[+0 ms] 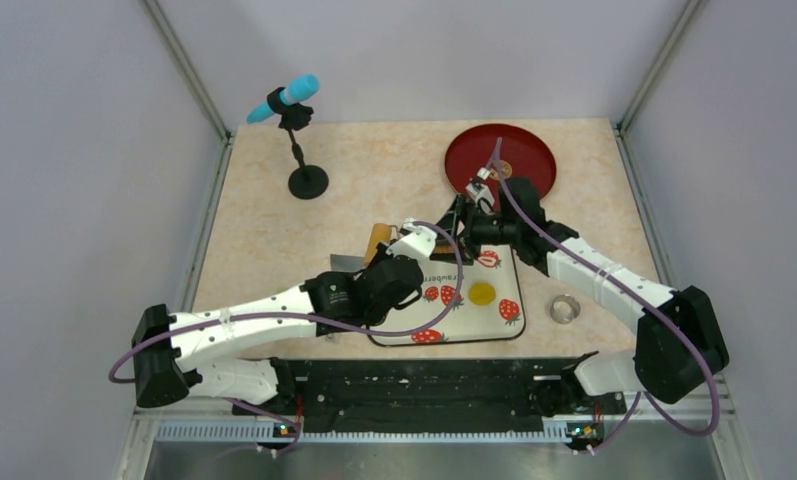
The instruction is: Roll out the dumpling wrappers from the dough
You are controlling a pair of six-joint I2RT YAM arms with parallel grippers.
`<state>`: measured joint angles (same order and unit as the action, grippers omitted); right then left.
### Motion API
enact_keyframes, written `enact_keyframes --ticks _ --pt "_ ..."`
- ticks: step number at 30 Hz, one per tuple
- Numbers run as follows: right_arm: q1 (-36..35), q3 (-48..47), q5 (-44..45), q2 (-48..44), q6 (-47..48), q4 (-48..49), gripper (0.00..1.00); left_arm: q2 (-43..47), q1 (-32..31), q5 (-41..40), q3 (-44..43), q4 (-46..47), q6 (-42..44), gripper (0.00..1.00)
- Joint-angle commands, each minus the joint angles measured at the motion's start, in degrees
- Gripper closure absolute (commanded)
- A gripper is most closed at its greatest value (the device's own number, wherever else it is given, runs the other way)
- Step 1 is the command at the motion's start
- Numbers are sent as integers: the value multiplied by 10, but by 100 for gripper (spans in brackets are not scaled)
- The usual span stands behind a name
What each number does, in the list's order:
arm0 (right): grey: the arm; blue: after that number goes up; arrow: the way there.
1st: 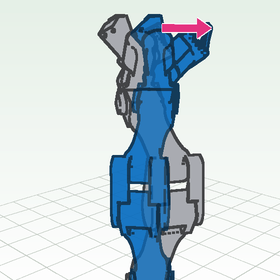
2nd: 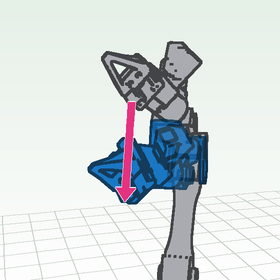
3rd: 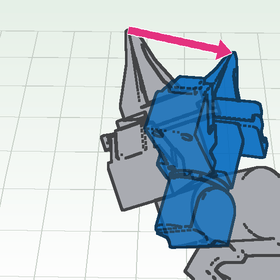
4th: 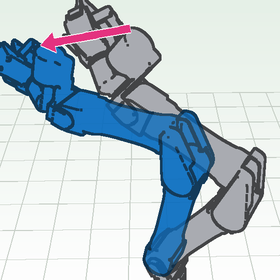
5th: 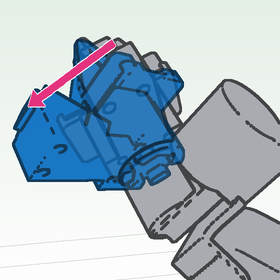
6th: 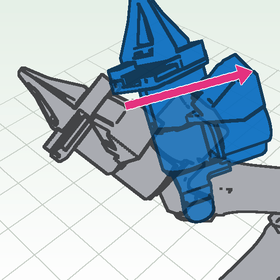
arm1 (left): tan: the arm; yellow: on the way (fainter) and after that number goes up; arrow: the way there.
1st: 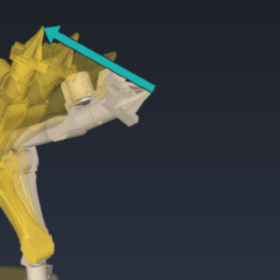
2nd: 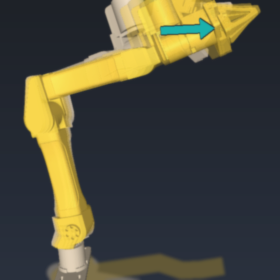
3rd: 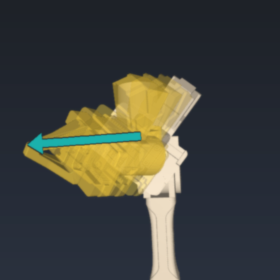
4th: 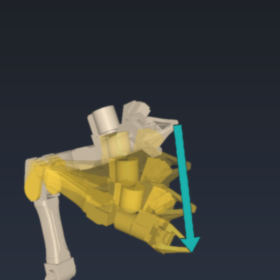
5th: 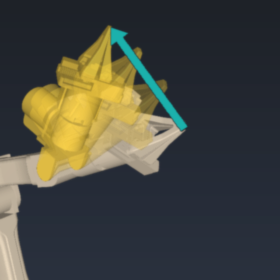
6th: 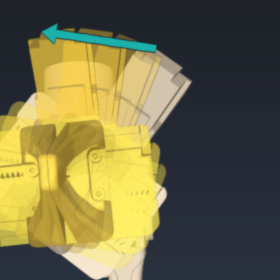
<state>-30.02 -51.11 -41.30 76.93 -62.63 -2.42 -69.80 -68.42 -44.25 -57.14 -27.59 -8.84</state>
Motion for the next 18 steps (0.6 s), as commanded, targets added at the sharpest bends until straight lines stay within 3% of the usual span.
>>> enact_keyframes --ticks 1,12,15,16,18 --pt "-10 -32 -13 1 12 4 39 7 -7 -18 -28 23 3 100" --pt "-18 -30 -35 8 -8 48 57 7 -12 -13 -23 28 -8 100" --pt "-20 -30 -34 8 -4 47 82 6 -13 -14 -21 28 -16 100" --pt "-20 -30 -35 8 -2 48 90 8 -14 -14 -20 29 -17 96" --pt "-20 -30 -33 8 8 45 100 7 -14 -14 -18 32 -25 70"
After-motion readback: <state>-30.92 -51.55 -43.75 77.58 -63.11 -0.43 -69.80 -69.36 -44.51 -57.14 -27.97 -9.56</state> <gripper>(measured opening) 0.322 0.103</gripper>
